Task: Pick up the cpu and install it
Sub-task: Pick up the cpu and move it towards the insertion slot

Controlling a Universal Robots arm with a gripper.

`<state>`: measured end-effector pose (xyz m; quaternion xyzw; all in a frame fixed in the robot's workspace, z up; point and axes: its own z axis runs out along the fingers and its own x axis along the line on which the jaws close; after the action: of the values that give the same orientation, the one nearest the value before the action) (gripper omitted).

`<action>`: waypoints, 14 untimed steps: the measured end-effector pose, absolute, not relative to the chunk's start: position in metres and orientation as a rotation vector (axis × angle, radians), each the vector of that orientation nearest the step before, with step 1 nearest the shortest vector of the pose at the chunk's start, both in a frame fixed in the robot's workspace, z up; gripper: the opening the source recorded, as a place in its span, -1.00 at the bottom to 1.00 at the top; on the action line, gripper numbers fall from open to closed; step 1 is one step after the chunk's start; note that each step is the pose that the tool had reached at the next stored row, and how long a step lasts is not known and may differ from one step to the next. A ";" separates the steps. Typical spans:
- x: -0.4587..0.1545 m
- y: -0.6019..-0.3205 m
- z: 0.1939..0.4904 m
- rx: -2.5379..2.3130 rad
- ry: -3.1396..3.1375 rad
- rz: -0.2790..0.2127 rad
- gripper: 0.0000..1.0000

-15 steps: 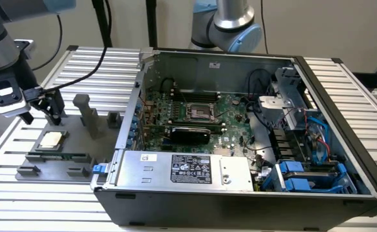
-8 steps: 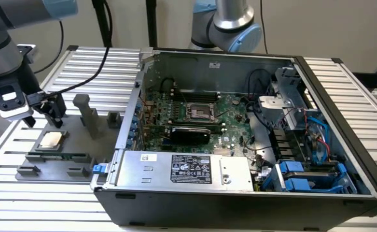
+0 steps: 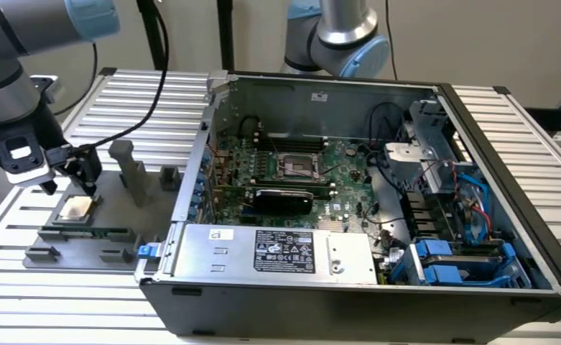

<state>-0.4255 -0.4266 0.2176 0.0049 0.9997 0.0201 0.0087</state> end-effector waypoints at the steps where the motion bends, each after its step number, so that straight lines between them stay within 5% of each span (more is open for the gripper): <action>1: -0.426 -0.427 0.216 0.015 3.123 0.063 0.42; 14: -0.426 -0.427 0.196 0.016 3.143 0.063 0.42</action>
<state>-0.4256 -0.4270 0.1958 0.0051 0.9998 0.0200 -0.0012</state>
